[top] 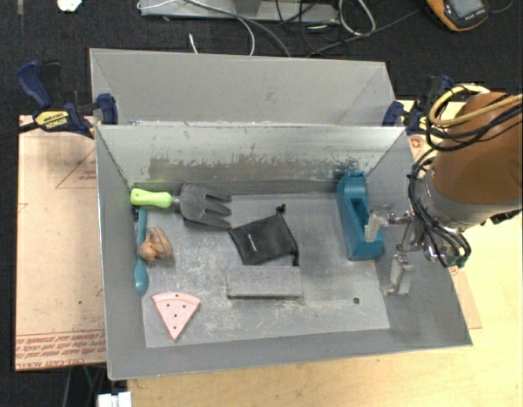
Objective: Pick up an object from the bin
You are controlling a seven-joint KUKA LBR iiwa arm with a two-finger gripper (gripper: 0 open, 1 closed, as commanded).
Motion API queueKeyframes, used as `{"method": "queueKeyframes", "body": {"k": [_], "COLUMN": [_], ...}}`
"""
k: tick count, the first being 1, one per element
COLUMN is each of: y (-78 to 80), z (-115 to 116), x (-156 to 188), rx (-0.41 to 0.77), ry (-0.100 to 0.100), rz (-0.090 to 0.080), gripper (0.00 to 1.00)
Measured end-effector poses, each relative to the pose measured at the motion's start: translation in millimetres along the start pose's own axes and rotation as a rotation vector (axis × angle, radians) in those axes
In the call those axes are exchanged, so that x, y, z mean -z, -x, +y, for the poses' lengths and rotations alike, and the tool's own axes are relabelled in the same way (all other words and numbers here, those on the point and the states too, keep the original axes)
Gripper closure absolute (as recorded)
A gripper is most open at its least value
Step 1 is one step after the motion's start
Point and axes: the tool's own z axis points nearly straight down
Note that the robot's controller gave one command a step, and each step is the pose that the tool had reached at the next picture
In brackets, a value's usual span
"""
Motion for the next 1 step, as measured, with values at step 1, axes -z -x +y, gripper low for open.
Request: {"method": "queueKeyframes", "body": {"k": [1], "y": [1.8], "z": [0.5], "x": [3.9], "rx": [0.003], "ry": [-0.001], "rz": [-0.007], "gripper": [0.00]}}
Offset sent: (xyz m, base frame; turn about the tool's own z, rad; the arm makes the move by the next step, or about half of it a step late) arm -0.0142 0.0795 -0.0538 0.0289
